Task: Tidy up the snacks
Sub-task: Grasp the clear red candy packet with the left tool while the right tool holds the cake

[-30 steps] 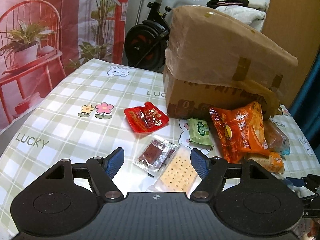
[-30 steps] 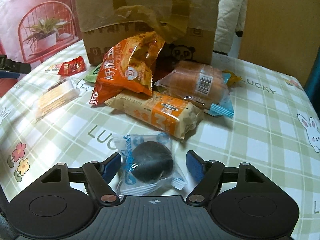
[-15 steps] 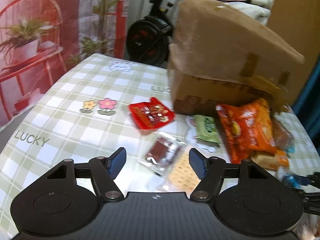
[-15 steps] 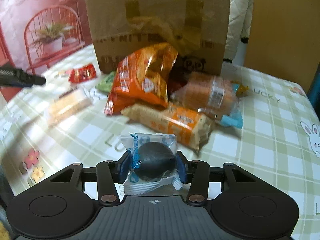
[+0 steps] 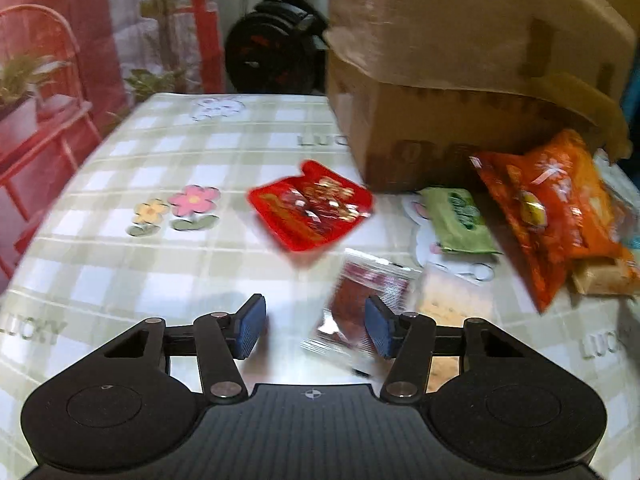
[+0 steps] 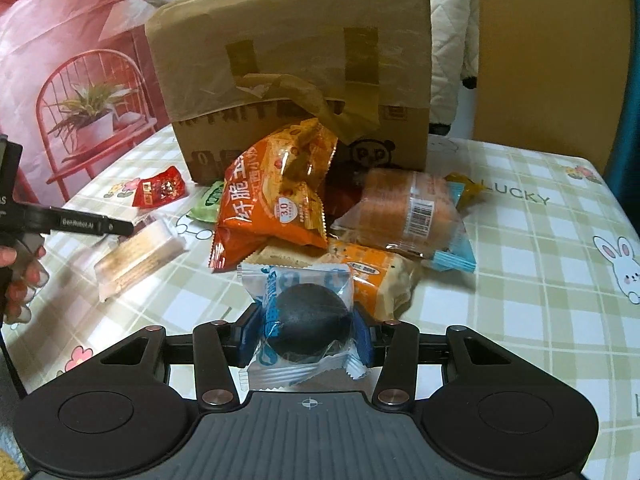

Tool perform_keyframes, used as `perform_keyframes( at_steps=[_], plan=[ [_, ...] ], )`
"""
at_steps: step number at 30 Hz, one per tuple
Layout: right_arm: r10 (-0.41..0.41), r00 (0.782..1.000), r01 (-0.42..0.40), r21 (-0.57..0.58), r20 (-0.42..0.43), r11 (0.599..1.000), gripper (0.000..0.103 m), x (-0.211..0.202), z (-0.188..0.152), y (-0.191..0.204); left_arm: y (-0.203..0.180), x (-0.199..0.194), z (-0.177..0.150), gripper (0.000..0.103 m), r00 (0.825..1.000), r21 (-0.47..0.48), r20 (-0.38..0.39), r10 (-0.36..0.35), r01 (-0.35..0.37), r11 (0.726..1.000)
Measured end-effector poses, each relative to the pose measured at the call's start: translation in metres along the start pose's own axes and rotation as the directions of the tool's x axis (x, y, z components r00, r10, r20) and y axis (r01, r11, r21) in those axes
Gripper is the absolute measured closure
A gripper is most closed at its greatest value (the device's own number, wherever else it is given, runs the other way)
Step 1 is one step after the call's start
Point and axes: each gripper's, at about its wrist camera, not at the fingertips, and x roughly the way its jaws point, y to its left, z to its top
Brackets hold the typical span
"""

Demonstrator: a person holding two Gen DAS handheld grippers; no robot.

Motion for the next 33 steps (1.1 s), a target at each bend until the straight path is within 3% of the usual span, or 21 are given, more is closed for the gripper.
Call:
perform_keyframes(
  at_steps=[3,6,11,13,14,15,20,28,33],
  plan=[
    [-0.006,1.0,0.006,0.008,-0.004,1.0,0.06,0.0,-0.001,-0.002,-0.009,0.001,-0.004,0.04,0.999,0.02,-0.005,-0.051,0.051,0.999],
    [-0.006,1.0,0.006,0.005,-0.006,1.0,0.06,0.001,0.0,-0.002,-0.024,0.006,-0.007,0.036,1.0,0.09,0.01,-0.006,0.005,0.996],
    [-0.001,1.0,0.001,0.009,-0.005,1.0,0.06,0.001,0.0,-0.003,-0.029,0.011,-0.003,0.035,1.0,0.081,0.013,-0.015,0.013,0.997],
    [-0.002,1.0,0.002,0.016,-0.005,1.0,0.06,0.001,-0.001,-0.004,-0.029,0.012,-0.002,0.039,1.0,0.077,0.013,-0.019,0.018,0.997],
    [-0.003,1.0,0.004,0.019,-0.003,1.0,0.06,0.001,-0.001,-0.003,-0.029,0.01,-0.002,0.052,1.0,0.08,0.014,-0.027,0.026,0.996],
    [-0.004,1.0,0.004,0.02,0.001,1.0,0.06,0.0,-0.001,-0.004,-0.028,0.005,-0.004,0.056,0.999,0.085,0.013,-0.037,0.036,0.996],
    [-0.007,1.0,0.006,0.025,0.02,1.0,0.06,-0.004,0.0,-0.006,-0.023,-0.005,-0.01,0.062,0.996,0.068,0.004,-0.088,0.088,0.994],
    [-0.02,0.996,0.021,-0.008,0.088,1.0,0.06,-0.018,0.02,-0.005,-0.024,-0.044,0.007,0.062,0.989,0.058,0.126,-0.082,0.075,0.995],
    [-0.013,0.979,0.015,-0.006,0.202,1.0,0.06,-0.038,0.06,-0.005,-0.031,-0.081,0.041,0.062,0.962,0.095,0.257,-0.095,0.072,0.993]
  ],
)
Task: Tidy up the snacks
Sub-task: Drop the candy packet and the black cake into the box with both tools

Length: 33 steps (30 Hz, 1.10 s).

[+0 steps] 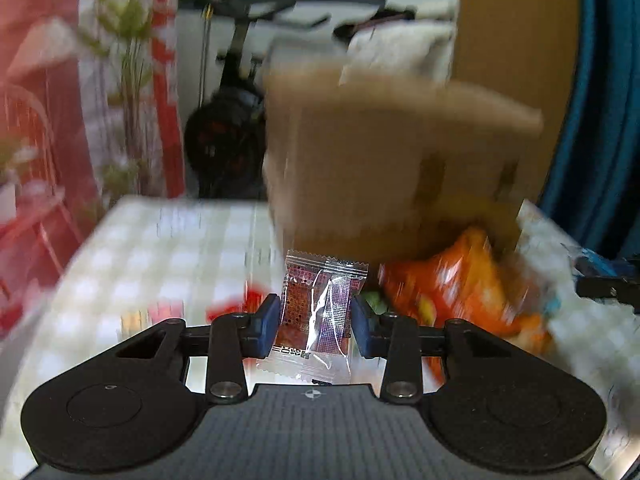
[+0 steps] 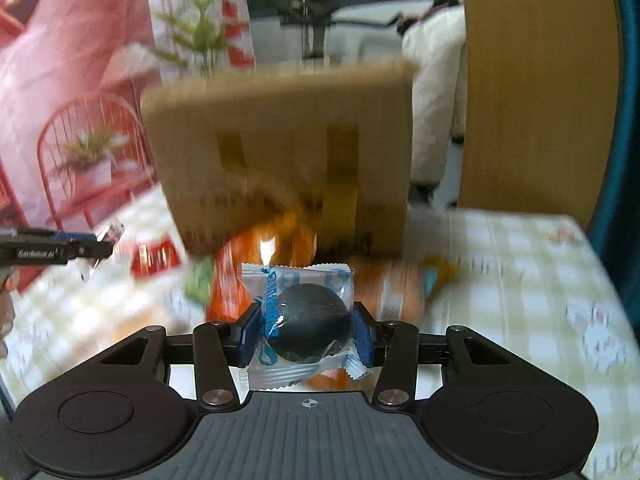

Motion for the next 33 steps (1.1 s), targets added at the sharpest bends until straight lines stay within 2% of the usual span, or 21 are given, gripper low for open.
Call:
perform_keyframes(
  at_steps=[6,10,13,17,20,22,24,25,26,33],
  plan=[
    [-0.004,0.989,0.01,-0.041,0.148,0.999,0.06,-0.008,0.069,0.001,-0.019,-0.011,0.067,0.062,0.988,0.055,0.148,-0.048,0.04,0.998],
    [-0.021,0.974,0.039,-0.078,0.224,0.996,0.06,0.001,0.12,-0.003,-0.031,0.003,0.113,0.062,0.976,0.054,0.208,-0.07,0.06,0.997],
    [-0.034,0.966,0.057,-0.083,0.256,0.995,0.06,0.018,0.152,-0.007,-0.037,0.024,0.142,0.062,0.971,0.047,0.228,-0.075,0.066,0.997],
    [-0.049,0.972,0.068,-0.075,0.231,0.995,0.06,0.055,0.179,-0.012,-0.037,0.065,0.169,0.062,0.983,0.006,0.177,-0.05,0.05,0.999],
    [-0.072,0.979,0.086,-0.066,0.189,0.994,0.059,0.084,0.184,-0.013,-0.033,0.091,0.174,0.061,0.991,-0.006,0.132,-0.018,0.019,1.0],
    [-0.09,0.983,0.097,-0.04,0.162,0.994,0.055,0.095,0.182,-0.016,-0.031,0.105,0.177,0.056,0.995,-0.002,0.093,-0.018,0.018,1.0],
    [-0.101,0.98,0.104,-0.011,0.169,0.994,0.051,0.098,0.179,-0.018,-0.026,0.108,0.175,0.04,0.997,-0.026,0.074,-0.027,0.029,0.999],
    [-0.099,0.98,0.101,-0.003,0.175,0.995,0.045,0.096,0.178,-0.019,-0.024,0.106,0.173,0.039,0.996,-0.035,0.079,-0.031,0.034,0.999],
    [-0.092,0.979,0.093,0.001,0.182,0.996,0.044,0.092,0.175,-0.02,-0.021,0.104,0.171,0.039,0.996,-0.038,0.082,-0.032,0.035,0.999],
    [-0.044,0.978,0.04,0.023,0.205,0.999,0.044,0.052,0.145,-0.023,-0.006,0.058,0.15,0.039,0.994,-0.035,0.103,-0.029,0.032,0.999]
  ],
)
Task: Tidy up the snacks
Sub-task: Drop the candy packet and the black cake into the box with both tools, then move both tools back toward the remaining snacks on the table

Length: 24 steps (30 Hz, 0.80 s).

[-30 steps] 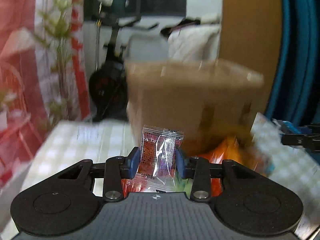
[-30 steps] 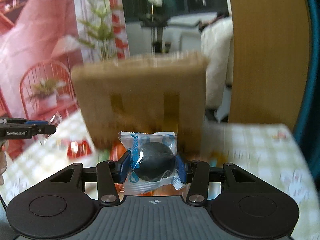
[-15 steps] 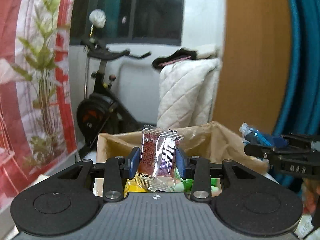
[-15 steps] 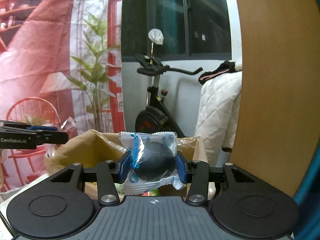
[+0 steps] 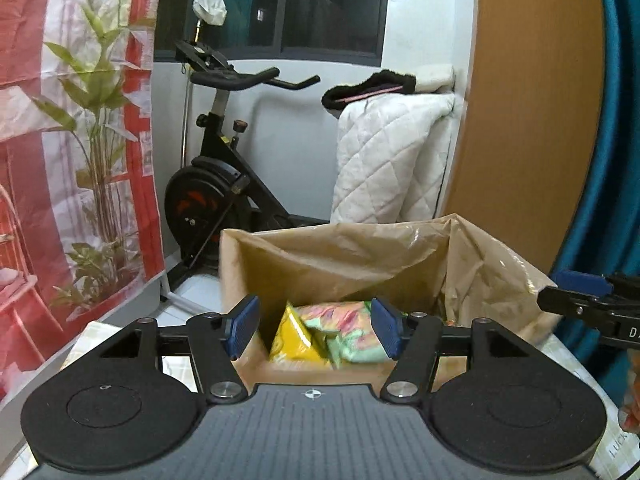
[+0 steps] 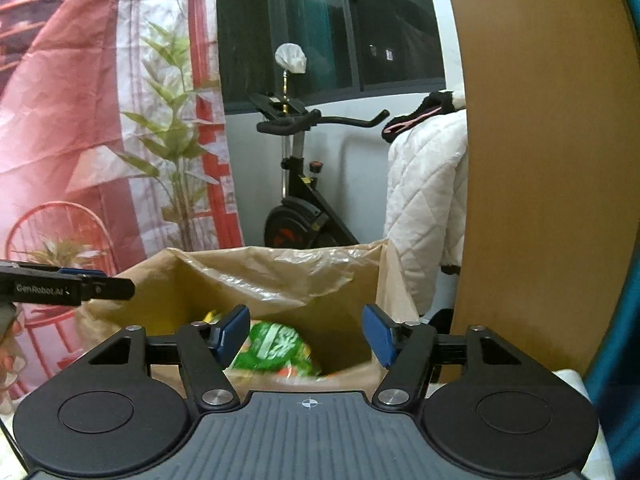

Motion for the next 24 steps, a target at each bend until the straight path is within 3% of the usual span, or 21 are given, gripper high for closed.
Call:
perform_keyframes(
  at_steps=[5,11,17,24],
  plan=[
    [-0.007,1.0,0.006,0.043,0.01,0.999,0.044,-0.032,-0.021,0.009,0.022,-0.038,-0.026,0.039,1.0,-0.055,0.003,0.022,-0.022,0.998],
    [-0.011,0.999,0.015,0.119,-0.037,0.993,0.046,-0.05,-0.066,0.026,0.046,-0.064,-0.059,0.039,0.997,-0.062,-0.059,0.042,-0.046,0.997],
    [0.055,0.987,-0.036,0.123,-0.153,0.992,0.061,-0.035,-0.108,0.064,0.073,-0.071,-0.081,0.04,0.991,-0.051,-0.118,0.06,-0.066,0.997],
    [0.139,0.959,-0.11,0.125,-0.249,0.986,0.062,0.0,-0.141,0.125,0.117,-0.074,-0.088,0.04,0.987,-0.068,-0.133,0.088,-0.098,0.993]
  ],
)
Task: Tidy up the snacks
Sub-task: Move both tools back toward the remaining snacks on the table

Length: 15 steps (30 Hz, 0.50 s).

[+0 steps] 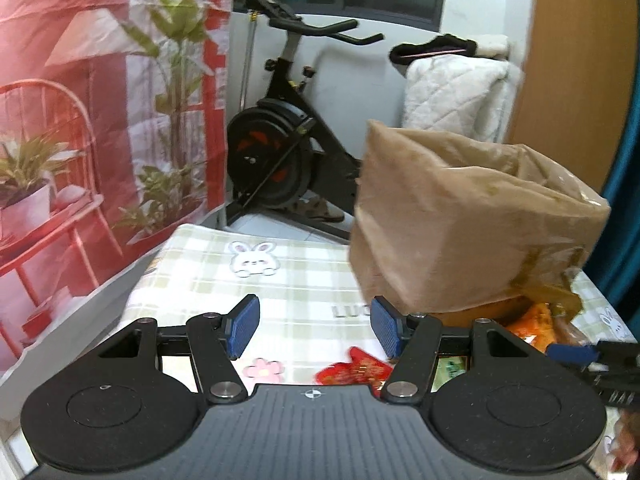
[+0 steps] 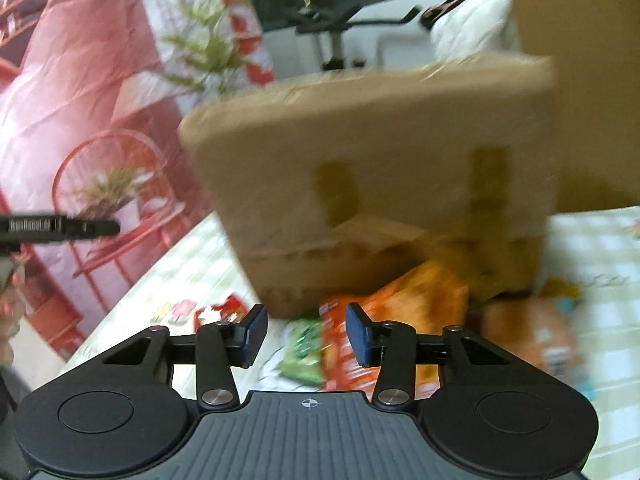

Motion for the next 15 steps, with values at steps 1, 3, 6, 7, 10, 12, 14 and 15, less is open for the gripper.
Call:
perform_keyframes(
  at_steps=[1,3,6,7,10,12,14,15],
  plan=[
    [0.001,1.0,-0.001,-0.003,-0.014,1.0,0.062,0.009,-0.002,0.007,0.006,0.001,-0.001,0.04,1.0,-0.003,-0.001,0.008,-0.008,1.0],
    [-0.003,0.999,0.003,0.001,-0.039,1.0,0.062,0.027,-0.004,0.017,0.016,0.005,-0.002,0.04,1.0,0.002,0.0,0.022,-0.022,1.0],
    [-0.021,0.996,0.023,0.021,-0.086,1.0,0.062,0.055,-0.005,0.027,0.027,0.01,-0.005,0.04,0.999,0.017,0.001,0.04,-0.04,0.999],
    [-0.024,0.995,0.028,0.032,-0.099,0.999,0.062,0.064,-0.005,0.027,0.03,0.014,-0.005,0.04,0.999,0.02,-0.001,0.042,-0.042,0.999],
    [-0.063,0.989,0.068,0.033,-0.136,0.997,0.062,0.086,-0.005,0.028,0.034,0.025,-0.006,0.04,0.999,0.02,-0.004,0.046,-0.046,0.999],
    [-0.104,0.981,0.107,0.006,-0.161,0.994,0.063,0.097,-0.003,0.024,0.034,0.034,-0.006,0.04,0.999,0.012,-0.011,0.04,-0.04,0.999],
    [-0.141,0.974,0.143,-0.003,-0.178,0.99,0.066,0.104,-0.003,0.024,0.035,0.041,-0.008,0.04,0.999,0.002,-0.019,0.03,-0.03,1.0],
    [-0.154,0.971,0.154,-0.014,-0.18,0.988,0.066,0.109,-0.003,0.026,0.034,0.043,-0.01,0.04,0.999,-0.001,-0.023,0.024,-0.024,1.0]
  ],
)
